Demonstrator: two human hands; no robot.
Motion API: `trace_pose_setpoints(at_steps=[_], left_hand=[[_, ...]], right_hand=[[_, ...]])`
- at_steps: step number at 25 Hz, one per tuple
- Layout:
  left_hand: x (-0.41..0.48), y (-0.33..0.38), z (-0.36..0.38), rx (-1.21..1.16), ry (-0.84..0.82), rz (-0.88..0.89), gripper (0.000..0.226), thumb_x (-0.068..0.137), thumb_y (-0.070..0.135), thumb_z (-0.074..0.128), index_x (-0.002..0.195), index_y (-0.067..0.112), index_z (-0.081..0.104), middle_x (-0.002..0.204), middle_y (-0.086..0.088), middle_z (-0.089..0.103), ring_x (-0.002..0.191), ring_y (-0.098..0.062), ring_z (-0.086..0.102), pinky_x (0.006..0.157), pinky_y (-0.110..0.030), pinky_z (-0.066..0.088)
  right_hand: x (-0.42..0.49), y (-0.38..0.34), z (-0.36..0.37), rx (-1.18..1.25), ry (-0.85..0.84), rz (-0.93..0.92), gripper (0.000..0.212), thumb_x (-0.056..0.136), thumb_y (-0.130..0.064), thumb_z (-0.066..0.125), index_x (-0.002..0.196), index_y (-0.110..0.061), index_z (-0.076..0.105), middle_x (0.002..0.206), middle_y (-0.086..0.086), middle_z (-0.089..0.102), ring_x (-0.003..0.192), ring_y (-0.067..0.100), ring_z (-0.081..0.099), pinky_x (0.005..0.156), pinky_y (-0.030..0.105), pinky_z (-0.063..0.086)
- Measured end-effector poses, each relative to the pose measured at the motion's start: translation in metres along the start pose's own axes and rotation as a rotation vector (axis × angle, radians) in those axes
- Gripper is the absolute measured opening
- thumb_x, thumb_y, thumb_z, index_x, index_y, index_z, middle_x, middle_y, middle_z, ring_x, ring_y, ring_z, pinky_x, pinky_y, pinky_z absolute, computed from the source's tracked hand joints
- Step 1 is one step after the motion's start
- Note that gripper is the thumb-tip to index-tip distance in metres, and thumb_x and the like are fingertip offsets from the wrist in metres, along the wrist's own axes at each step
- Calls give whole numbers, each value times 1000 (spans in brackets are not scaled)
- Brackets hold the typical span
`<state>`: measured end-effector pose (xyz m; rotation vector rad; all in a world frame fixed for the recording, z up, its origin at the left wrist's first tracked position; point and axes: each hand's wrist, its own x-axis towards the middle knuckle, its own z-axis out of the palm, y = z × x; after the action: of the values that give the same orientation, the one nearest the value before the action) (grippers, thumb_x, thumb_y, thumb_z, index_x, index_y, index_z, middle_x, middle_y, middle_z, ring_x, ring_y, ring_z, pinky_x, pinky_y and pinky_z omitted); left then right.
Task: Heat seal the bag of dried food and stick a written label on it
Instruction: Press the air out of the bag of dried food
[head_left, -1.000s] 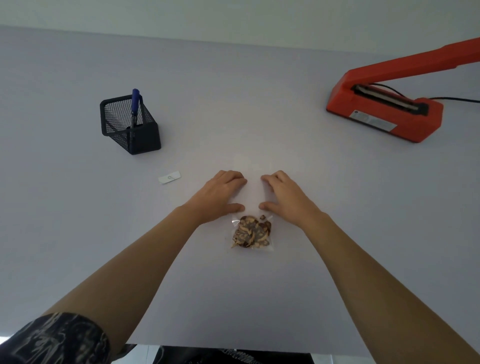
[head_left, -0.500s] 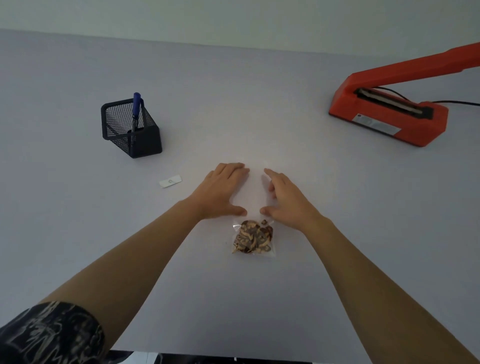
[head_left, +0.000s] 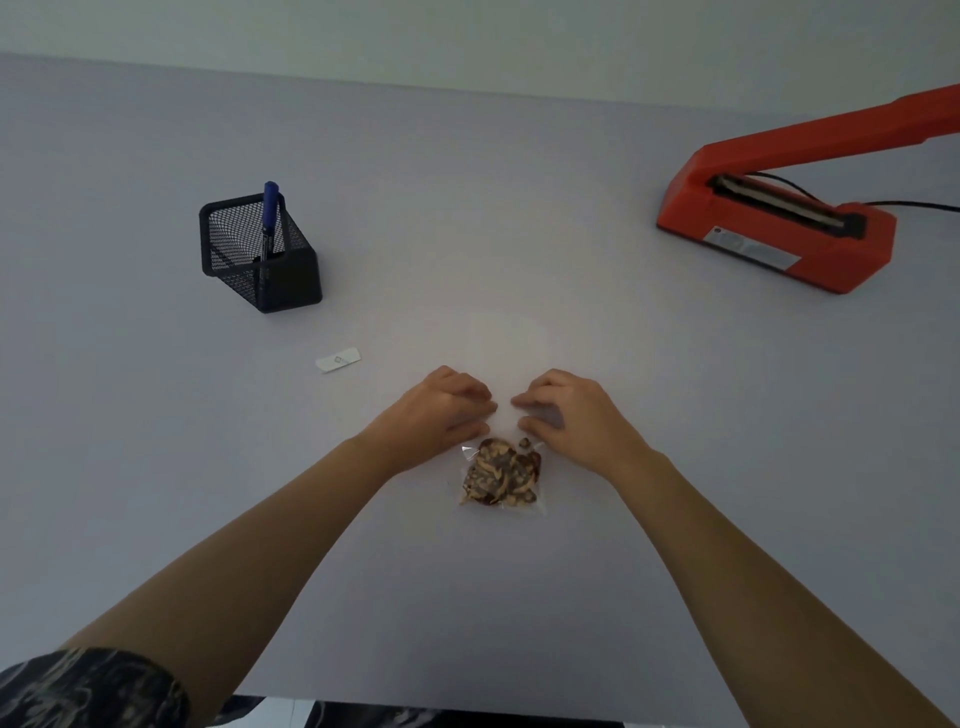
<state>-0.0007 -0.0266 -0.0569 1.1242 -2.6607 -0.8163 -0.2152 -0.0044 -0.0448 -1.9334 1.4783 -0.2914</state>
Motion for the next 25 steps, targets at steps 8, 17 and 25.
trace_pose_setpoints(at_steps=[8, 17, 25], left_hand=[[-4, 0, 1, 49, 2, 10, 34, 84, 34, 51, 98, 12, 73, 100, -11, 67, 87, -30, 59, 78, -31, 47], [-2, -5, -1, -40, 3, -68, 16, 80, 10, 70, 95, 4, 66, 101, -12, 62, 91, -30, 54, 80, -20, 32], [4, -6, -3, 10, -43, -6, 31, 82, 11, 68, 112, 12, 66, 118, -7, 62, 107, -29, 53, 88, -41, 46]], right_hand=[[3, -7, 0, 15, -3, 60, 36, 72, -26, 77, 104, -13, 66, 102, 2, 61, 92, 16, 57, 80, 24, 44], [0, -2, -2, -4, -23, 30, 32, 79, -15, 71, 111, -10, 65, 107, 4, 63, 97, 17, 59, 85, 24, 45], [4, -3, -2, -46, -89, 8, 44, 83, -11, 65, 125, -12, 55, 116, 3, 54, 103, 17, 52, 91, 26, 42]])
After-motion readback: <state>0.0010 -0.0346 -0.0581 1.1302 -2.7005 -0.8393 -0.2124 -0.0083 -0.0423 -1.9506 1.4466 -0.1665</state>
